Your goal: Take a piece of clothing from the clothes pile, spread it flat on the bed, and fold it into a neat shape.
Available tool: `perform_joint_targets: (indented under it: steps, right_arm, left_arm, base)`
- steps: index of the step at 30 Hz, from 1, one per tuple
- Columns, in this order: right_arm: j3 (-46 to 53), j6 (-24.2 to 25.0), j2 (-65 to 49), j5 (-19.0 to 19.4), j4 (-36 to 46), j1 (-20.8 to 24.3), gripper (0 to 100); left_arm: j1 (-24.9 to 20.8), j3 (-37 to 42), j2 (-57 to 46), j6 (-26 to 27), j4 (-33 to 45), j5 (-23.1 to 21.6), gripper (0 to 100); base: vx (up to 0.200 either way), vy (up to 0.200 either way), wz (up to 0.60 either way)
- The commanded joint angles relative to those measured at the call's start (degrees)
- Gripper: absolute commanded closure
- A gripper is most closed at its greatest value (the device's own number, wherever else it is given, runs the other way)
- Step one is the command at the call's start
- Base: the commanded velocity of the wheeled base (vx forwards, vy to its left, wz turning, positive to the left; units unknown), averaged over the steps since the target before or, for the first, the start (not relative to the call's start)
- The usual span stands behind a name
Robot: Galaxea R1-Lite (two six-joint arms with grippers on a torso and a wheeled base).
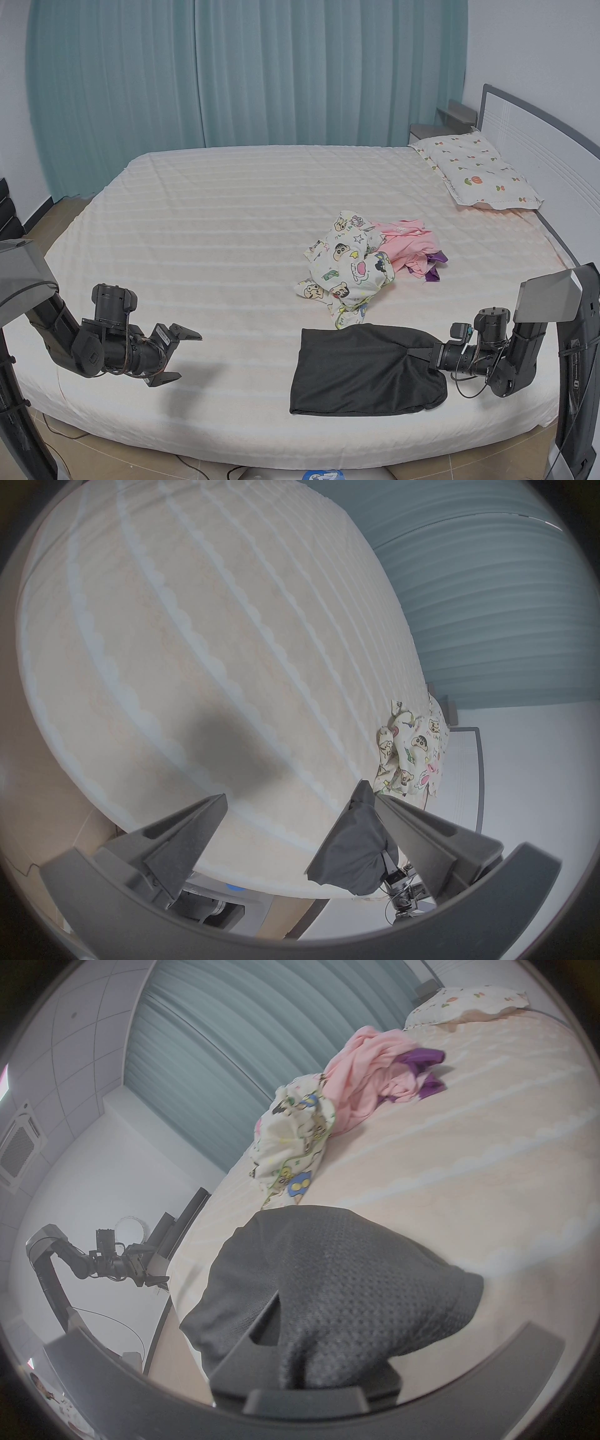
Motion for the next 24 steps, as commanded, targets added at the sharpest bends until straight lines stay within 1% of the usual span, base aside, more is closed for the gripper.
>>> perform_joint_targets:
  steps: [1, 14, 18, 19, 24]
  right_arm:
    - [0.02, 0.01, -0.02, 0.03, -0.02, -0.13, 100]
    - [-0.33, -0.07, -0.10, 0.03, -0.02, -0.13, 100]
    - [-0.68, -0.07, 0.69, 0.03, 0.07, 0.57, 100]
    - [-0.77, -0.07, 0.78, 0.12, -0.02, 0.66, 0]
    - [-0.68, 0.10, 0.25, 0.21, -1.43, 1.01, 0]
  left_arm:
    - [0.00, 0.01, 0.04, -0.03, -0.03, -0.01, 0]
    - [-0.08, 0.01, 0.04, -0.03, -0.03, -0.01, 0]
    - [-0.08, 0.01, 0.04, -0.03, -0.03, -0.01, 0]
    - [-0.08, 0.01, 0.04, -0.03, -0.03, -0.01, 0]
    - [-0.08, 0.09, 0.04, -0.03, -0.03, -0.01, 0]
  base:
    - [0.000, -0.200, 0.00]
    - [0.000, -0.200, 0.00]
    - [0.000, -0.200, 0.00]
    - [0.000, -0.200, 0.00]
    - [0.000, -0.200, 0.00]
